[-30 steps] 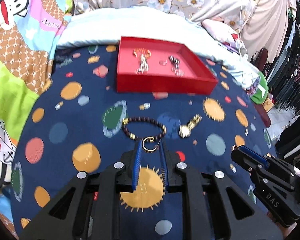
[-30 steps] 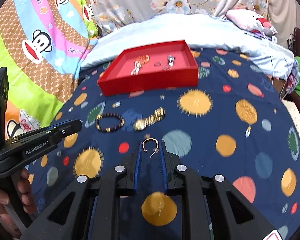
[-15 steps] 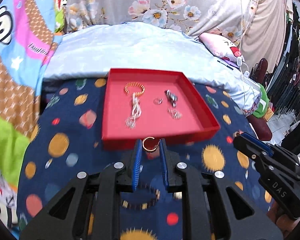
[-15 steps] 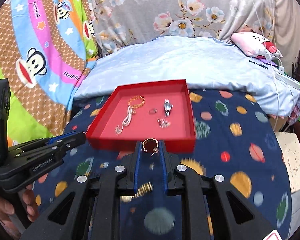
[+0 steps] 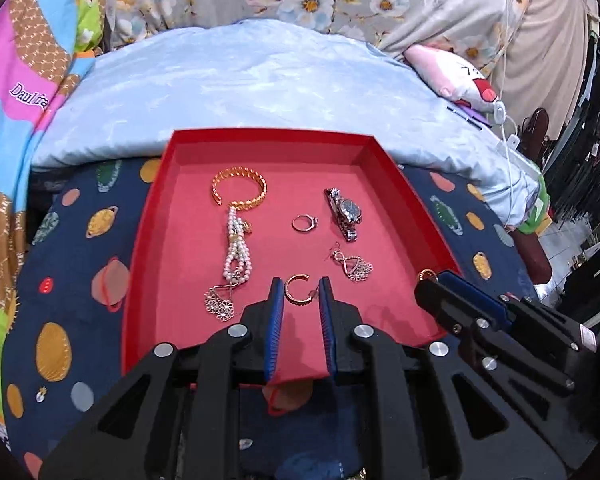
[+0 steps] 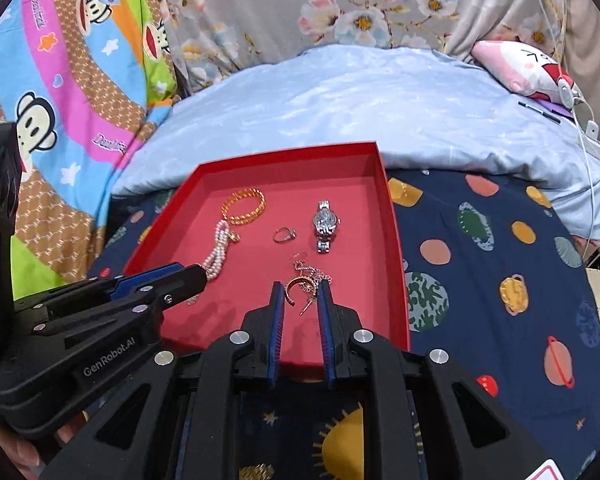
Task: Organize jewelry
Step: 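Carry both gold earrings into the red tray and open both tools, then withdraw both tools from the tray toward the bracelet and gold watch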
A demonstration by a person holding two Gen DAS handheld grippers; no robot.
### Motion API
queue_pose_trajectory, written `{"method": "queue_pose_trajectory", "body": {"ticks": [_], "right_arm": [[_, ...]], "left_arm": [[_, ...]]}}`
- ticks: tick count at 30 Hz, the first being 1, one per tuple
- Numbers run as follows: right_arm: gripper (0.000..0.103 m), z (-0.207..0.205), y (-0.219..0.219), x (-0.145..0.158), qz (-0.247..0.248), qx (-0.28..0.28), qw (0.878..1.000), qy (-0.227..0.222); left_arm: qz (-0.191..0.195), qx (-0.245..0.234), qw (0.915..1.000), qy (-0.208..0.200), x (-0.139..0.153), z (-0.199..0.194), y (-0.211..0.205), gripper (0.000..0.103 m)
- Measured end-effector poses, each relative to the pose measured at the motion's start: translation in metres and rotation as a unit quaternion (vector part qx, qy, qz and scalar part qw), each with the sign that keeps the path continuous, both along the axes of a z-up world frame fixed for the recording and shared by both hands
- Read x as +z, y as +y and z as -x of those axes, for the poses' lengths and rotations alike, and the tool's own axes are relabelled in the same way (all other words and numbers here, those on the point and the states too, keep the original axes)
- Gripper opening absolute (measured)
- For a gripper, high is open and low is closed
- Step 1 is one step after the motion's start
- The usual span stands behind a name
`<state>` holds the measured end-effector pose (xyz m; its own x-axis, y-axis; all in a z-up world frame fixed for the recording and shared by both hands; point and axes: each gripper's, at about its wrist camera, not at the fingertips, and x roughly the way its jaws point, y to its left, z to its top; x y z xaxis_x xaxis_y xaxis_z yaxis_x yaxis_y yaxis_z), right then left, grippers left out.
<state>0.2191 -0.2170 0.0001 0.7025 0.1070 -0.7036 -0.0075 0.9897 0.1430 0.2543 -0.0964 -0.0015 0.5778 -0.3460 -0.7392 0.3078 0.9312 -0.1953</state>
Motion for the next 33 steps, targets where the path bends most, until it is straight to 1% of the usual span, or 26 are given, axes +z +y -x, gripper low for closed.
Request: {"method": "queue_pose_trajectory", "body": {"ticks": [6, 10, 11, 13, 14, 16, 17, 18, 19, 20, 22, 24, 26, 29, 33], "right_arm": [[0.016, -0.010, -0.001, -0.012, 0.000, 0.006, 1.000, 0.012], [0.018, -0.013, 0.001, -0.014, -0.001, 0.006, 1.000, 0.010], [0.019, -0.012, 0.000, -0.012, 0.000, 0.003, 1.000, 0.004], [0.023, -0.011, -0.001, -0.007, 0.001, -0.001, 1.000, -0.004], [0.026, -0.008, -0.003, -0.003, 0.002, -0.005, 1.000, -0.009], [0.026, 0.000, -0.006, 0.006, 0.001, -0.010, 1.000, -0.017], [0.028, 0.008, -0.008, 0.012, 0.002, -0.011, 1.000, -0.021], [0.032, 0.014, -0.009, 0.016, 0.003, -0.013, 1.000, -0.022], [0.033, 0.022, -0.010, 0.020, 0.005, -0.015, 1.000, -0.024], [0.036, 0.035, -0.012, 0.024, 0.006, -0.017, 1.000, -0.026], [0.037, 0.057, -0.013, 0.029, 0.008, -0.020, 0.999, -0.026], [0.038, 0.077, -0.013, 0.029, 0.010, -0.022, 1.000, -0.021], [0.039, 0.100, -0.014, 0.025, 0.008, -0.028, 1.000, -0.012], [0.039, 0.132, -0.012, 0.014, -0.001, -0.035, 0.999, 0.006], [0.039, 0.164, -0.006, 0.000, -0.014, -0.037, 0.999, 0.027]], "left_arm": [[-0.010, 0.002, 0.9999, 0.012, -0.015, -0.012, -0.006, 0.017], [-0.012, 0.010, 0.9997, 0.020, -0.022, -0.016, -0.005, 0.018], [-0.012, 0.014, 0.9997, 0.017, -0.021, -0.017, -0.005, 0.020], [-0.017, 0.023, 0.9995, 0.010, -0.018, -0.017, -0.002, 0.041], [-0.017, 0.028, 0.9995, 0.003, -0.014, -0.015, 0.001, 0.043], [-0.014, 0.034, 0.9993, -0.006, -0.006, -0.012, 0.008, 0.043], [-0.012, 0.039, 0.9991, -0.009, -0.001, -0.009, 0.014, 0.044], [-0.011, 0.043, 0.9990, -0.010, 0.002, -0.006, 0.018, 0.048], [-0.013, 0.050, 0.9986, -0.014, 0.008, 0.001, 0.026, 0.050], [-0.015, 0.052, 0.9983, -0.019, 0.011, 0.007, 0.031, 0.050], [-0.025, 0.058, 0.9976, -0.028, 0.018, 0.026, 0.047, 0.053], [-0.031, 0.060, 0.9973, -0.028, 0.019, 0.042, 0.059, 0.054], [-0.037, 0.070, 0.9966, -0.020, 0.017, 0.061, 0.075, 0.054], [-0.025, 0.088, 0.9958, 0.001, 0.010, 0.086, 0.099, 0.054], [-0.024, 0.100, 0.9943, 0.029, -0.007, 0.113, 0.116, 0.055]]}}
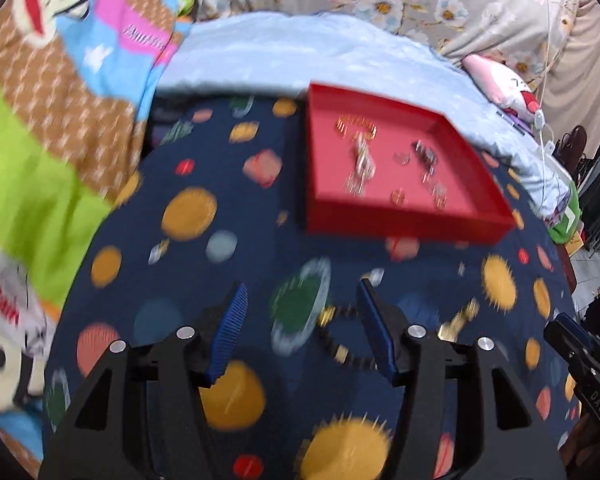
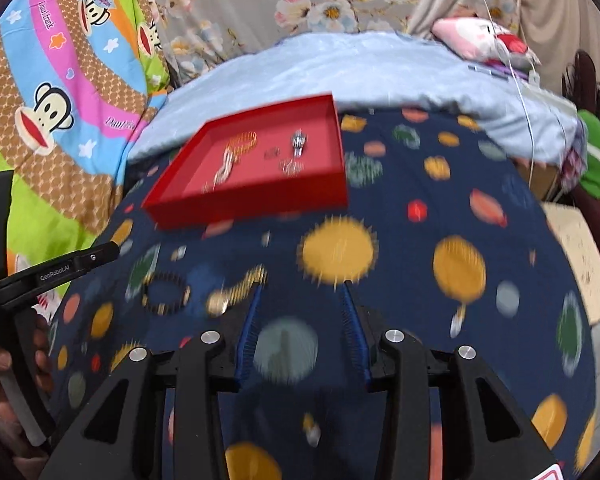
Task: Organize jewelry
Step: 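Withdraw both tools from the tray toward the bracelet and gold watch, then grasp the gold watch with the right tool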
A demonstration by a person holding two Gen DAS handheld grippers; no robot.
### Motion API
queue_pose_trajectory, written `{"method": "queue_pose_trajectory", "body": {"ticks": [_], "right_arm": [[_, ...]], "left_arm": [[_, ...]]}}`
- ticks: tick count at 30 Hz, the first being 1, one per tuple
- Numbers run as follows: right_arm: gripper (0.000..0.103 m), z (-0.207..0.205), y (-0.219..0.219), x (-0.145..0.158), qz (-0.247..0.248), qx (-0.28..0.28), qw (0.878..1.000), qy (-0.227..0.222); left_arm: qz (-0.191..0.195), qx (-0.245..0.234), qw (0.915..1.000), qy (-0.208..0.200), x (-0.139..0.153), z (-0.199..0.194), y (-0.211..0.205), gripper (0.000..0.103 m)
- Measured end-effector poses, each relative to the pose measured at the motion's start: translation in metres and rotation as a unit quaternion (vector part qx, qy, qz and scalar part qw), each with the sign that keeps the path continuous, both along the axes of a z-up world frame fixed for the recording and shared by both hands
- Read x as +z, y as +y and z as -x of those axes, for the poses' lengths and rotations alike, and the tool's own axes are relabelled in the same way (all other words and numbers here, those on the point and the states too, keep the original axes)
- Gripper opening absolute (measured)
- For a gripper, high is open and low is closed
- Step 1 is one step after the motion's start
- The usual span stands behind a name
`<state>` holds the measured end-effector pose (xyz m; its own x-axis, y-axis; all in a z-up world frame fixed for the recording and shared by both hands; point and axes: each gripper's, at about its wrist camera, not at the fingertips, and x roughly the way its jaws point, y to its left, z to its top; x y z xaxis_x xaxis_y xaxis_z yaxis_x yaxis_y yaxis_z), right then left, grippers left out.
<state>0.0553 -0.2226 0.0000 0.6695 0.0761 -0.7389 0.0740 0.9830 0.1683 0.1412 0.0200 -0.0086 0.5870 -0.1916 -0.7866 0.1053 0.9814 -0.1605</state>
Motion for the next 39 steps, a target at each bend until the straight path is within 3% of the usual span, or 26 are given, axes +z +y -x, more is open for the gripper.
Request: {"method": "queue_pose_trajectory", "body": {"ticks": [9, 15, 28, 39], "right_arm": [[0.039, 0.026, 0.022, -0.027, -0.008, 0.010, 0.999, 0.033], [0.039, 0.002, 0.033, -0.031, -0.004, 0.020, 0.999, 0.033], [0.039, -0.041, 0.071, -0.047, -0.043, 0.019, 0.998, 0.042], [0.037, -0.053, 0.083, -0.054, -0.008, -0.020, 0.999, 0.037]], "left_arm": [[-0.014, -0.001, 0.9993, 0.033, -0.031, 0.028, -0.004, 0.055], [-0.017, -0.011, 0.9991, 0.038, -0.037, 0.034, -0.013, 0.055], [-0.024, 0.014, 0.9990, 0.034, -0.038, 0.033, 0.003, 0.055], [-0.014, 0.019, 0.9990, 0.037, -0.040, 0.031, 0.013, 0.055]]}}
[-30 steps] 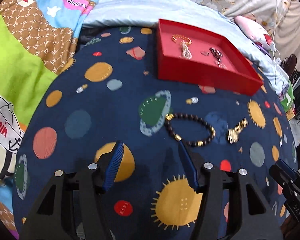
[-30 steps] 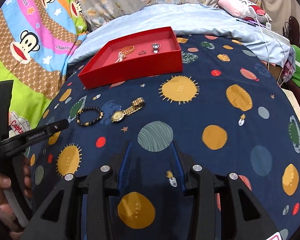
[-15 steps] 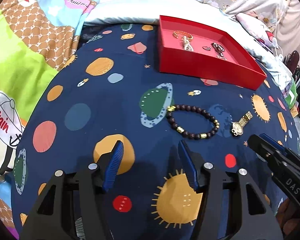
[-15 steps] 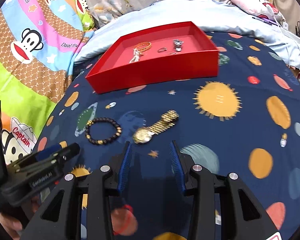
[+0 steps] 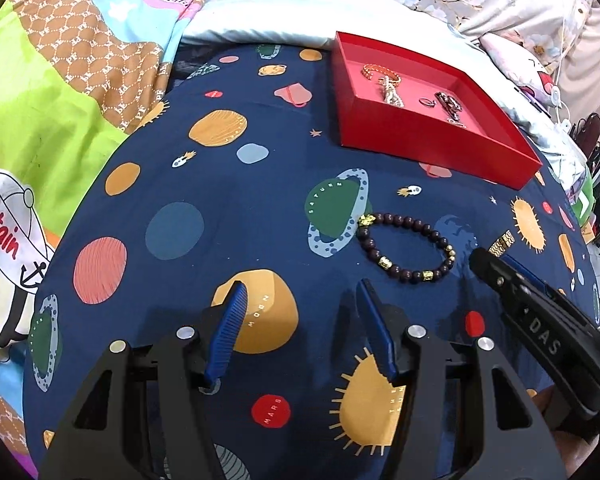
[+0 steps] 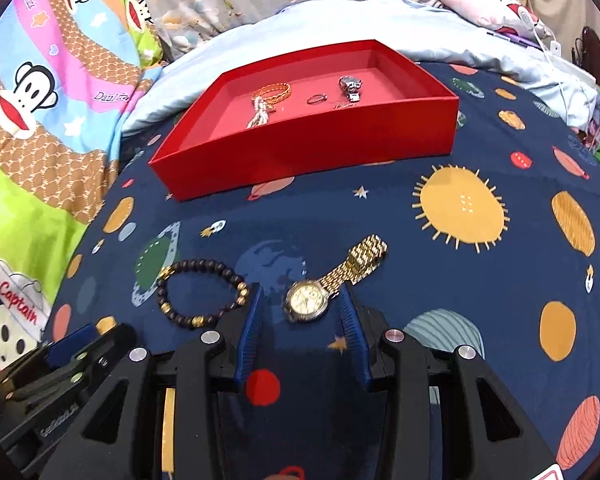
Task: Organize jewelry
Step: 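Grasp the gold watch with the right tool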
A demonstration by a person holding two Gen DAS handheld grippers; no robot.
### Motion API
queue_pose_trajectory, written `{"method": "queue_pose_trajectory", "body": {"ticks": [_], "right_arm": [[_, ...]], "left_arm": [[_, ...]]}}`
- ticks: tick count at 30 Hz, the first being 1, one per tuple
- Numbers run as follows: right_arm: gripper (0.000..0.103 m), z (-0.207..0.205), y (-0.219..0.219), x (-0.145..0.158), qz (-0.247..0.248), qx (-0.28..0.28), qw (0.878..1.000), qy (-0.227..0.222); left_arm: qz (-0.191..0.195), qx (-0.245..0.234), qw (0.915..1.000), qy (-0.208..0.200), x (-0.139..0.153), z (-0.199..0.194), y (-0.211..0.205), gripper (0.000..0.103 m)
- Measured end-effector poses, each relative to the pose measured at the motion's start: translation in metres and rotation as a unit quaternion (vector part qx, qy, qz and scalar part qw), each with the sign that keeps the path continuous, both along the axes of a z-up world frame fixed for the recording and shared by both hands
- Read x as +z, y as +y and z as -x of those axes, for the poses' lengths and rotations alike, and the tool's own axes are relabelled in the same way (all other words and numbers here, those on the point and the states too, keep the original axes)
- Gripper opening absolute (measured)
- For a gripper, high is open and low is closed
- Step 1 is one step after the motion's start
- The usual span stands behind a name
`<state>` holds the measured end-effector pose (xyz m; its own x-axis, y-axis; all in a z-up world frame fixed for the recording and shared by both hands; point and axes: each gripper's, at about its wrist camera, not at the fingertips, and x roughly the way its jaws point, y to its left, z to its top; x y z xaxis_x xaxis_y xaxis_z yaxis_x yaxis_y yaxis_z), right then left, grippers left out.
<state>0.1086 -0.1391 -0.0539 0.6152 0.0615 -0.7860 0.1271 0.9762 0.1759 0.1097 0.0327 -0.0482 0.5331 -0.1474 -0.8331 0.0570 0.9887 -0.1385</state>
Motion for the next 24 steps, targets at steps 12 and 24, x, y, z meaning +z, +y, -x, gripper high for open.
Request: {"method": "queue_pose_trajectory", "body": {"ticks": [12, 24], "right_arm": [[0.026, 0.013, -0.017, 0.002, 0.038, -0.018, 0.999, 0.010], [0.024, 0.011, -0.011, -0.001, 0.067, -0.015, 0.998, 0.002]], "left_arm": [[0.006, -0.003, 1.0000, 0.000, 0.001, 0.000, 0.000, 0.055], [0.004, -0.004, 1.0000, 0.000, 0.001, -0.002, -0.006, 0.056]]}}
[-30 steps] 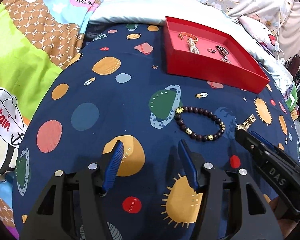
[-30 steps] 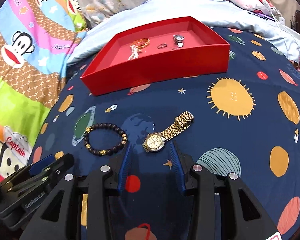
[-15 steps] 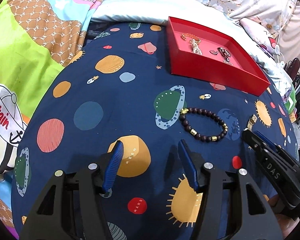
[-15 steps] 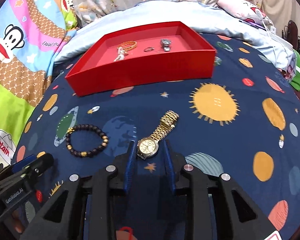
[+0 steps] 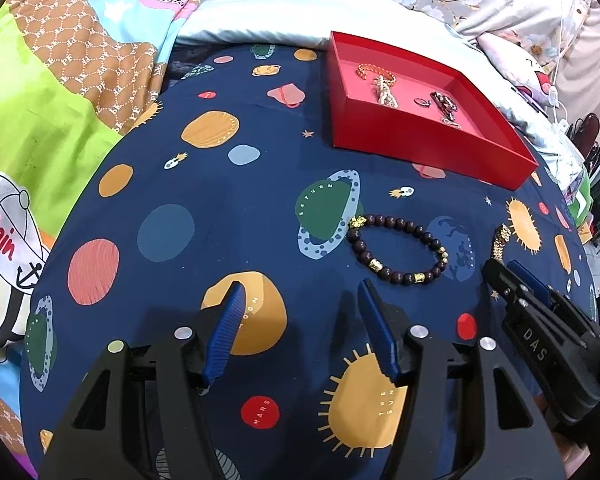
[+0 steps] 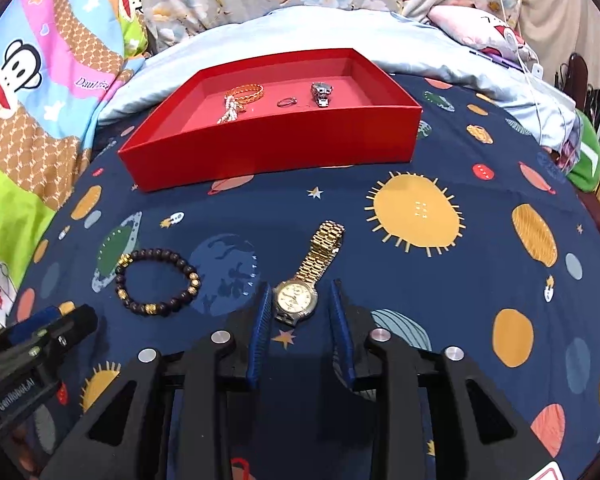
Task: Organize jewelry
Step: 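Grasp the gold watch with the right tool, then grasp the black bead bracelet with the left tool while the right holds the watch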
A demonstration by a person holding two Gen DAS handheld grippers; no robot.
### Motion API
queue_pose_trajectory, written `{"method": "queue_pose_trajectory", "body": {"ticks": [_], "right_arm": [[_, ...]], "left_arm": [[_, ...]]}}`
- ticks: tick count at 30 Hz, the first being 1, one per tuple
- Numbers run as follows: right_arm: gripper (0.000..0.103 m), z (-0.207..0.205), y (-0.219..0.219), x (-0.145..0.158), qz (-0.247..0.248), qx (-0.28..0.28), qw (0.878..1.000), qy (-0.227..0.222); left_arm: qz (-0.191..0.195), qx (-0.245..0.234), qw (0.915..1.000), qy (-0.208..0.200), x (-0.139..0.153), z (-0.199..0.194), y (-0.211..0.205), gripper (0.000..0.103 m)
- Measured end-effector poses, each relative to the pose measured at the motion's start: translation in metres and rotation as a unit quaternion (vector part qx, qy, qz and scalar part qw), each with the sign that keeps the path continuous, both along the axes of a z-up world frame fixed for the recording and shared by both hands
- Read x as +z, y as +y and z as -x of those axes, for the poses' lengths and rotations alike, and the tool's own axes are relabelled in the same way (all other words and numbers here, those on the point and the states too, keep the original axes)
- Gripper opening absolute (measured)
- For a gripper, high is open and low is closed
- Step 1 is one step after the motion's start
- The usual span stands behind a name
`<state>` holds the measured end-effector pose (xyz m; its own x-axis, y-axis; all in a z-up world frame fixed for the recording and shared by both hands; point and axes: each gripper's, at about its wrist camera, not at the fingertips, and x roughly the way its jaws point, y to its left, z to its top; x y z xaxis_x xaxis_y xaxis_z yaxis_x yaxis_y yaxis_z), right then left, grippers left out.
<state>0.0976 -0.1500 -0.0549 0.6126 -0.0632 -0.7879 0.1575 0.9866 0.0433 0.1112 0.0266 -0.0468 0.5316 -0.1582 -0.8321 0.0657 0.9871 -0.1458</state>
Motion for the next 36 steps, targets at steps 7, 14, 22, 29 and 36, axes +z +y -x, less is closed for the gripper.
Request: {"method": "queue_pose_trajectory", "body": {"ticks": [7, 14, 22, 29, 36], "right_arm": [[0.021, 0.015, -0.014, 0.001, -0.001, 0.003, 1.000, 0.003], [0.021, 0.025, -0.027, 0.003, -0.028, 0.001, 1.000, 0.005], [0.021, 0.028, -0.032, 0.005, -0.043, 0.008, 0.999, 0.004], [0.021, 0.028, -0.033, 0.006, -0.050, 0.012, 0.999, 0.001], [0.021, 0.032, -0.035, 0.013, -0.054, 0.014, 0.998, -0.008]], "left_arm": [[-0.001, -0.007, 1.0000, -0.001, 0.000, -0.004, -0.006, 0.061], [0.002, -0.023, 0.9997, -0.005, 0.001, -0.014, -0.025, 0.064], [-0.015, -0.022, 0.9995, -0.018, -0.006, -0.032, -0.038, 0.046], [-0.028, -0.034, 0.9985, -0.031, -0.007, -0.033, -0.042, 0.014], [0.001, -0.038, 0.9989, -0.025, -0.004, -0.032, -0.040, 0.007]]}}
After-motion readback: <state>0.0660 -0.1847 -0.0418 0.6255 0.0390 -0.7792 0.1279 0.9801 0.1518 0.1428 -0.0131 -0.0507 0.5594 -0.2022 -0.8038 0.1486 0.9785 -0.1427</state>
